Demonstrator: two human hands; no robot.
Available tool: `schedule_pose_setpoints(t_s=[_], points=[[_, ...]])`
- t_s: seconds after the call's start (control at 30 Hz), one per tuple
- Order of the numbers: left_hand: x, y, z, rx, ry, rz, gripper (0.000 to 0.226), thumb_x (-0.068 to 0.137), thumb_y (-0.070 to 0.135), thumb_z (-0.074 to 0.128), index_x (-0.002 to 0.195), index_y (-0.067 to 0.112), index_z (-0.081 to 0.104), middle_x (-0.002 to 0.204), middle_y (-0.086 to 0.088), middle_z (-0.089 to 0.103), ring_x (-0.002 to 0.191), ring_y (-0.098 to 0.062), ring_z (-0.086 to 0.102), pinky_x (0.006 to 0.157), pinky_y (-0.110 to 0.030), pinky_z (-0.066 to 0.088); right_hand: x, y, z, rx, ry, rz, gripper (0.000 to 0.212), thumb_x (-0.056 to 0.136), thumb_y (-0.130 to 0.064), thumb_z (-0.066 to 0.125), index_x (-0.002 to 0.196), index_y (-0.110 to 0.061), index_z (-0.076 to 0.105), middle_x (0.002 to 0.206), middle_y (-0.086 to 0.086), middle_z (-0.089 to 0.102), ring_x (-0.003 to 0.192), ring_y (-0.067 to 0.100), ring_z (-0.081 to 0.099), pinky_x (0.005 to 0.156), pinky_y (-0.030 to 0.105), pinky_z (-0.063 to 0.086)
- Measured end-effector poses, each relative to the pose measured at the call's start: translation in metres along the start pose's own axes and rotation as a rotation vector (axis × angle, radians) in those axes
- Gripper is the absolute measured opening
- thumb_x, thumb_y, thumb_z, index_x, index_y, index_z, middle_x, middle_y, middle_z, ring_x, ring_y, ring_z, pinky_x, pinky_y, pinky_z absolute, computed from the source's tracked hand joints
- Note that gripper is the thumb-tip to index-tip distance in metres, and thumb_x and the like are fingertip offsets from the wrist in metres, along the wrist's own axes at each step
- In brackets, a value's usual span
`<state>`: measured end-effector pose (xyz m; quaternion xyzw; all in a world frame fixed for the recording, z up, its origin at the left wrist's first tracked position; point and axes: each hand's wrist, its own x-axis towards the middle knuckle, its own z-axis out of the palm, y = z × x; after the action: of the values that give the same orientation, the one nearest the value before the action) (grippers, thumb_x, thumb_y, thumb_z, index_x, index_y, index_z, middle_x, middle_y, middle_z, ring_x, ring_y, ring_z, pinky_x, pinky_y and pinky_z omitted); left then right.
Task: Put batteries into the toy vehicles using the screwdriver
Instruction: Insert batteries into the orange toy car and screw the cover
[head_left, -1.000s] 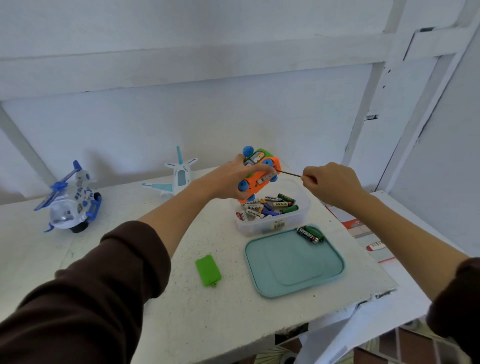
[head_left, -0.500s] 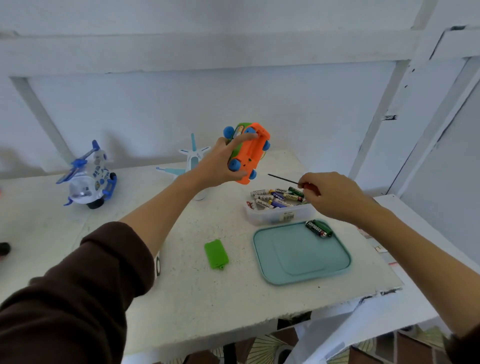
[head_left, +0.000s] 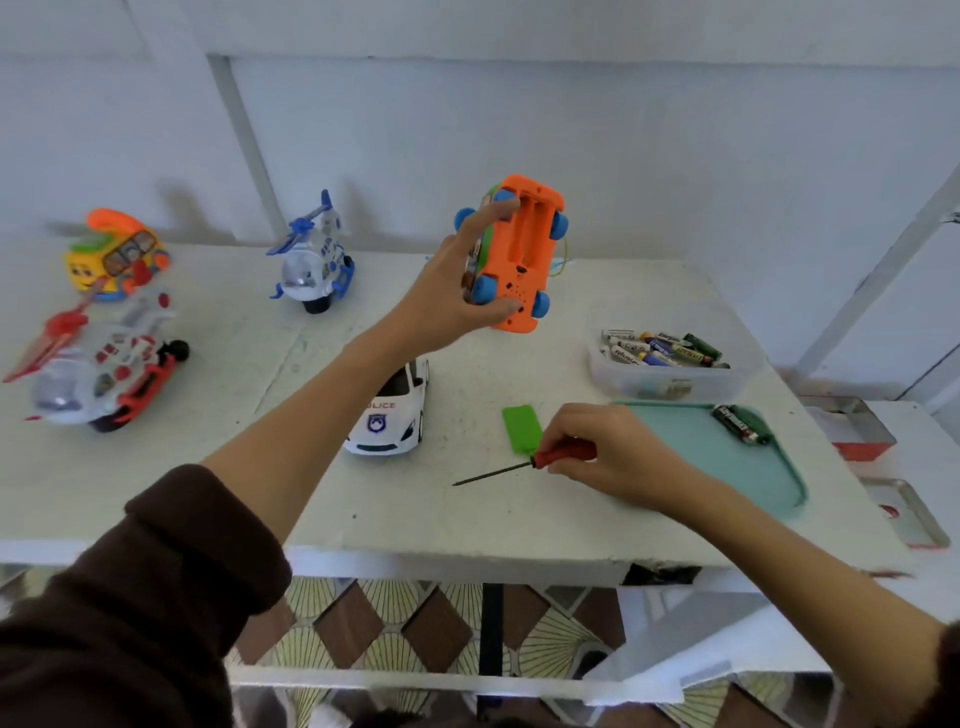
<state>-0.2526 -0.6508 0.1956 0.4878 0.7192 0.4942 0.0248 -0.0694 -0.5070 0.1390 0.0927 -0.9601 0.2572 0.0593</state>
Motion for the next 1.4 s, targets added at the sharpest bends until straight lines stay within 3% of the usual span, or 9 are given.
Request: schedule_pose_setpoints(t_s=[0.2, 0.37, 0.5, 0.67, 0.8, 0.87, 0.97, 1.17, 1.4], points=[[-0.026, 0.006, -0.002, -0.08, 0.003, -0.065, 0.074, 0.085, 0.004, 0.069, 0.136, 0.035, 0.025, 0.126, 0.019, 0.036, 0.107, 0.005, 0.053, 0.072, -0.013, 0.052, 0.0, 0.0, 0.016, -0.069, -0.005, -0.031, 0.01, 0.074, -0.017, 0.066, 0.082, -0.013, 0.069, 0.087, 0.004, 0.06, 0.08, 0.019, 0.052, 0.067, 0.04, 0.049], [-0.033, 0.011, 0.005, -0.095, -0.013, -0.068, 0.072, 0.085, 0.004, 0.069, 0.135, 0.034, 0.026, 0.128, 0.004, 0.038, 0.102, -0.005, 0.055, 0.07, -0.011, 0.051, -0.001, 0.001, 0.019, -0.101, -0.029, 0.0, 0.016, 0.075, -0.026, 0.062, 0.083, -0.014, 0.068, 0.085, 0.002, 0.059, 0.077, 0.017, 0.051, 0.067, 0.041, 0.048], [-0.032, 0.015, 0.016, -0.126, -0.024, -0.06, 0.07, 0.085, 0.003, 0.068, 0.135, 0.03, 0.027, 0.13, 0.0, 0.036, 0.1, -0.007, 0.055, 0.069, -0.011, 0.051, -0.004, 0.0, 0.006, -0.02, -0.01, 0.08, 0.012, 0.082, -0.013, 0.065, 0.094, -0.013, 0.068, 0.092, -0.003, 0.056, 0.085, 0.012, 0.051, 0.078, 0.024, 0.044], [-0.022, 0.015, 0.041, -0.189, -0.045, -0.044, 0.072, 0.086, 0.004, 0.069, 0.135, 0.036, 0.027, 0.129, 0.008, 0.036, 0.101, -0.003, 0.056, 0.068, -0.01, 0.051, -0.028, 0.026, -0.029, -0.052, 0.177, 0.296, 0.015, 0.08, -0.001, 0.065, 0.093, -0.007, 0.067, 0.089, -0.002, 0.056, 0.076, 0.009, 0.05, 0.069, 0.002, 0.034], [-0.015, 0.017, 0.064, -0.223, -0.07, -0.03, 0.074, 0.086, 0.003, 0.068, 0.135, 0.038, 0.025, 0.128, 0.012, 0.034, 0.1, 0.003, 0.057, 0.069, -0.011, 0.051, -0.065, 0.061, -0.046, -0.163, 0.282, 0.505, 0.023, 0.074, 0.01, 0.063, 0.093, -0.003, 0.067, 0.094, 0.011, 0.059, 0.077, 0.021, 0.053, 0.064, 0.013, 0.033], [-0.014, 0.016, 0.073, -0.259, -0.082, -0.032, 0.074, 0.086, 0.001, 0.067, 0.135, 0.037, 0.025, 0.127, 0.019, 0.032, 0.097, 0.015, 0.056, 0.068, -0.011, 0.051, -0.077, 0.072, -0.048, -0.186, 0.327, 0.559, 0.029, 0.071, 0.014, 0.062, 0.095, -0.001, 0.067, 0.098, 0.014, 0.058, 0.084, 0.028, 0.055, 0.072, 0.019, 0.033], [-0.014, 0.014, 0.085, -0.284, -0.063, -0.032, 0.076, 0.085, 0.0, 0.068, 0.138, 0.033, 0.025, 0.133, 0.01, 0.034, 0.102, 0.015, 0.053, 0.071, -0.014, 0.052, -0.084, 0.08, -0.047, -0.189, 0.341, 0.602, 0.037, 0.071, 0.011, 0.062, 0.104, -0.003, 0.064, 0.109, 0.015, 0.054, 0.099, 0.028, 0.052, 0.08, 0.025, 0.035], [-0.016, 0.013, 0.094, -0.328, -0.043, -0.02, 0.077, 0.081, 0.013, 0.069, 0.136, 0.042, 0.023, 0.135, 0.006, 0.033, 0.107, 0.008, 0.055, 0.076, -0.02, 0.055, -0.078, 0.086, -0.046, -0.204, 0.23, 0.732, 0.048, 0.079, 0.002, 0.057, 0.125, -0.009, 0.052, 0.123, 0.013, 0.048, 0.106, 0.029, 0.05, 0.091, 0.033, 0.038], [-0.018, 0.015, 0.095, -0.35, -0.032, -0.048, 0.076, 0.08, 0.018, 0.068, 0.134, 0.046, 0.022, 0.129, 0.025, 0.031, 0.104, 0.012, 0.055, 0.073, -0.019, 0.055, -0.068, 0.089, -0.049, -0.298, 0.081, 0.83, 0.031, 0.087, -0.019, 0.059, 0.117, -0.012, 0.057, 0.115, 0.011, 0.049, 0.104, 0.028, 0.05, 0.086, 0.035, 0.042]])
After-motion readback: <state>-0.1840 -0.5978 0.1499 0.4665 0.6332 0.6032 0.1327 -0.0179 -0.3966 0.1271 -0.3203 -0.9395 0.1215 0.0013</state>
